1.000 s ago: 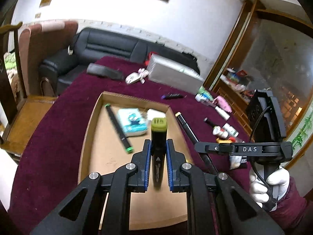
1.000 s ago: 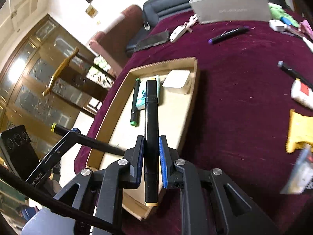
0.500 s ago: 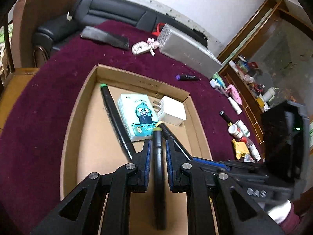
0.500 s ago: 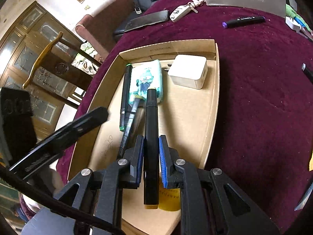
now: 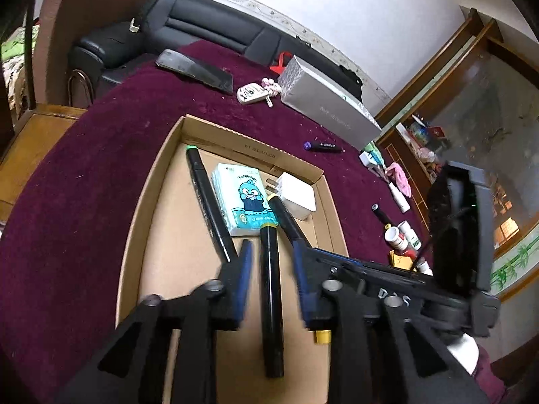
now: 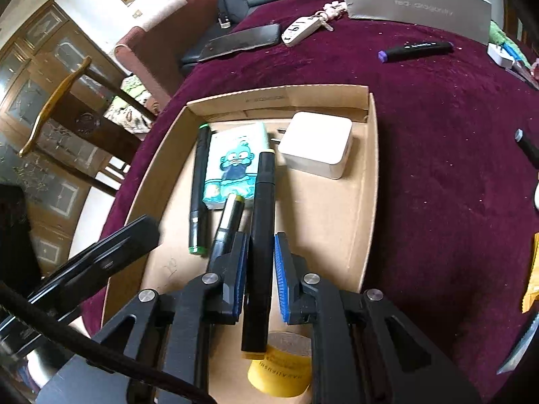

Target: Organize objects

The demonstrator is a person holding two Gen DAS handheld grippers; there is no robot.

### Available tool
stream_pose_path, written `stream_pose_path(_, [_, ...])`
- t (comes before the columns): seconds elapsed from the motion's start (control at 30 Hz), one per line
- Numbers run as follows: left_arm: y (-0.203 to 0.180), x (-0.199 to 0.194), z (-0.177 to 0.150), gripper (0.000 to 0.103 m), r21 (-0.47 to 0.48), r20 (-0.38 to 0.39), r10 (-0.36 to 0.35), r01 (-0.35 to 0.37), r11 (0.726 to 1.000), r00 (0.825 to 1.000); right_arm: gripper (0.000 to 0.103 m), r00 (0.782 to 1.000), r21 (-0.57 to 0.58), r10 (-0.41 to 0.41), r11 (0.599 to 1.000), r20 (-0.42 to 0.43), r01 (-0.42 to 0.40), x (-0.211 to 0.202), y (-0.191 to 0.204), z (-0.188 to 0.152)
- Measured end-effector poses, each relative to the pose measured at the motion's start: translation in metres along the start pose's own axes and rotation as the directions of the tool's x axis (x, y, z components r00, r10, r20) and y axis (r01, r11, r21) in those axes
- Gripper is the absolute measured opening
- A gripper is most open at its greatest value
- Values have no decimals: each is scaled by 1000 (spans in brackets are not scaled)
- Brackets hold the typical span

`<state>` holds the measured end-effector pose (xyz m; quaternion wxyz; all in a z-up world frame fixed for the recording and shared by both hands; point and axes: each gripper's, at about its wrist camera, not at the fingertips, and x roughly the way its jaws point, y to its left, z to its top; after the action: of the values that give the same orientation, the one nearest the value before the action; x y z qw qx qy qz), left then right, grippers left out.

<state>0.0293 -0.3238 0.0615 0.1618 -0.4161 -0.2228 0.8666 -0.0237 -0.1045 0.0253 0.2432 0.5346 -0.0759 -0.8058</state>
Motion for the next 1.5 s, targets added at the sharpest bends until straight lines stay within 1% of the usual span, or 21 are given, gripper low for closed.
stream_pose_path(0.03, [-1, -3, -1, 35, 1, 10, 0, 0, 1000, 1000, 14, 1000, 10, 1, 1000, -3, -1, 0, -1, 0])
stream_pose_path(0.1, [-4, -10, -5, 36, 5, 30, 2, -2, 1000, 1000, 14, 999, 27, 23, 999, -22, -22, 2, -1, -2])
stream_pose_path(0.17, [-8, -16, -8, 36, 5, 46, 1, -1, 1000, 999, 14, 996, 51, 71, 996, -60, -68, 7, -3, -4])
stream_pose_path(0.2, [-9, -18, -10, 38, 4, 50, -1, 1, 1000, 999, 15, 994, 69, 81, 995, -68, -76, 8, -5, -5])
stream_pose_path(0.27, [-11, -21, -12, 48, 4, 57, 0, 0, 1000, 998, 15, 994, 85, 82, 993, -66, -76, 6, -8, -7])
stream_pose_path(0.3, [-12, -24, -13, 49, 6, 63, 3, -3, 1000, 998, 16, 995, 82, 79, 994, -58, -74, 3, -9, -7])
stream_pose_path(0.4, [-14, -30, -17, 51, 8, 74, 7, -8, 1000, 997, 22, 998, 67, 69, 995, -11, -68, -16, -13, -9])
stream_pose_path(0.47, [-14, -32, -19, 54, -5, 76, 1, 0, 1000, 997, 26, 997, 63, 66, 996, 31, -68, -35, -18, -12])
stream_pose_path(0.6, [-17, -32, -26, 55, -29, 68, -13, 15, 999, 998, 36, 992, 55, 54, 997, 116, -60, -73, -37, -25])
stream_pose_path(0.63, [-18, -31, -28, 55, -33, 65, -19, 21, 999, 998, 38, 991, 58, 47, 997, 129, -55, -80, -40, -27])
stream_pose_path(0.73, [-22, -31, -34, 55, -51, 58, -45, 48, 998, 997, 38, 984, 89, 19, 995, 177, -35, -103, -63, -38])
stream_pose_path(0.77, [-23, -32, -37, 55, -58, 60, -52, 56, 997, 997, 39, 981, 102, 8, 994, 193, -28, -111, -73, -43])
stream_pose_path(0.87, [-26, -34, -44, 55, -73, 63, -57, 61, 995, 996, 45, 970, 153, -39, 988, 240, 2, -132, -103, -57])
stream_pose_path(0.93, [-27, -33, -47, 55, -86, 65, -51, 57, 995, 997, 46, 963, 185, -58, 983, 264, 8, -141, -119, -66])
stream_pose_path(1.03, [-25, -34, -54, 55, -105, 68, -33, 40, 994, 997, 47, 952, 225, -88, 974, 293, 20, -154, -143, -83])
stream_pose_path(1.13, [-22, -41, -58, 55, -121, 81, 0, 10, 993, 997, 50, 942, 243, -104, 970, 318, 25, -163, -156, -96])
stream_pose_path(1.23, [-21, -47, -61, 55, -127, 92, 36, -24, 992, 995, 51, 927, 246, -143, 967, 347, 57, -171, -163, -106])
stream_pose_path(1.33, [-34, -50, -61, 55, -98, 90, 41, -32, 995, 995, 53, 909, 254, -175, 964, 377, 80, -180, -173, -114])
stream_pose_path(1.4, [-54, -48, -61, 56, -49, 78, 27, -23, 999, 997, 56, 899, 276, -188, 958, 396, 79, -189, -186, -120])
stream_pose_path(1.47, [-77, -39, -63, 61, 5, 55, 9, -9, 1000, 998, 56, 890, 311, -200, 948, 411, 70, -198, -202, -127])
stream_pose_path(1.5, [-86, -35, -64, 61, 26, 44, -2, 1, 1000, 999, 56, 886, 328, -204, 943, 416, 64, -202, -210, -132])
